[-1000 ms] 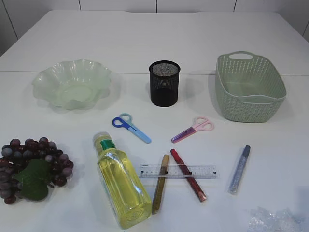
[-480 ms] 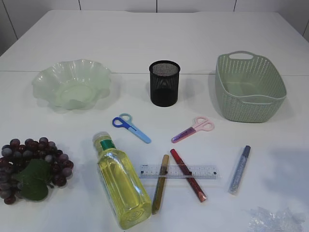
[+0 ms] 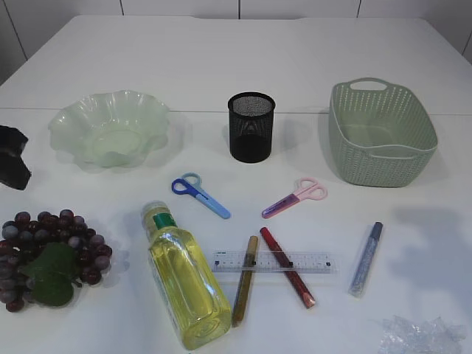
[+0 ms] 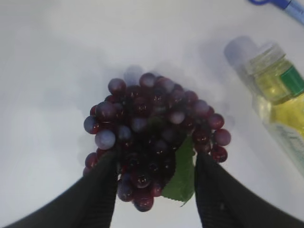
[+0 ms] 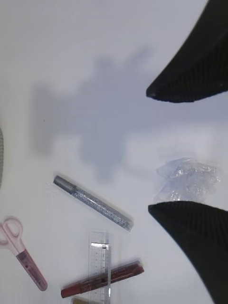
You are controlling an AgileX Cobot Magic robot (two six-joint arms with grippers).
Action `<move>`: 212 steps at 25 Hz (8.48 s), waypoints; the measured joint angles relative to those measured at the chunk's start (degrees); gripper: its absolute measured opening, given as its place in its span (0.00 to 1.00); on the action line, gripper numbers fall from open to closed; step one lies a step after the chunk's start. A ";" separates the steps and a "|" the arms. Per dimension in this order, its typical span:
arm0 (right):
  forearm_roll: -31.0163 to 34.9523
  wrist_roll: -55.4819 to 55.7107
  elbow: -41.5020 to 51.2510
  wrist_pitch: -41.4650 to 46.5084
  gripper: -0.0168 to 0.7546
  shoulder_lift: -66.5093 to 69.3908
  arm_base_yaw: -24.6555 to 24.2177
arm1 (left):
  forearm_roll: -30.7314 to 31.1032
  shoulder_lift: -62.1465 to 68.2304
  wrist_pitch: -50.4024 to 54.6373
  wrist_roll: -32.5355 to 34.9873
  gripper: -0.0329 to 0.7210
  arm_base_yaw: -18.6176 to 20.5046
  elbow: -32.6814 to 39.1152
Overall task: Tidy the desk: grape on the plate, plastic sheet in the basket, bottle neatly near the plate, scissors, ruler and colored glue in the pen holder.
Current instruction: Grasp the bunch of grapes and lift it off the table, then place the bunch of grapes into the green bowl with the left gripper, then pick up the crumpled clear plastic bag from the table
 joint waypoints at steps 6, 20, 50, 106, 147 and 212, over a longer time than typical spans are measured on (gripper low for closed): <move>0.33 0.00 0.00 0.00 0.69 0.24 0.00 | 6.41 10.97 5.12 2.97 0.62 0.00 -4.61; 1.16 0.00 0.00 -0.10 0.69 0.24 0.00 | 9.49 20.53 0.63 3.41 0.84 0.12 -4.94; 1.64 0.00 0.00 -2.50 0.69 1.38 0.00 | 7.79 30.11 -1.10 3.41 0.39 0.12 -5.13; 4.20 0.00 -0.08 -2.86 0.69 2.63 0.00 | 3.72 32.50 -12.37 -2.57 0.35 0.12 -40.89; 5.49 -1.10 -0.08 1.17 0.69 3.59 0.00 | 9.73 27.53 16.09 -1.75 0.49 0.24 -41.74; 4.80 6.63 10.17 -9.69 0.52 33.59 8.99 | -2.60 -13.24 10.93 -1.14 0.48 0.24 4.06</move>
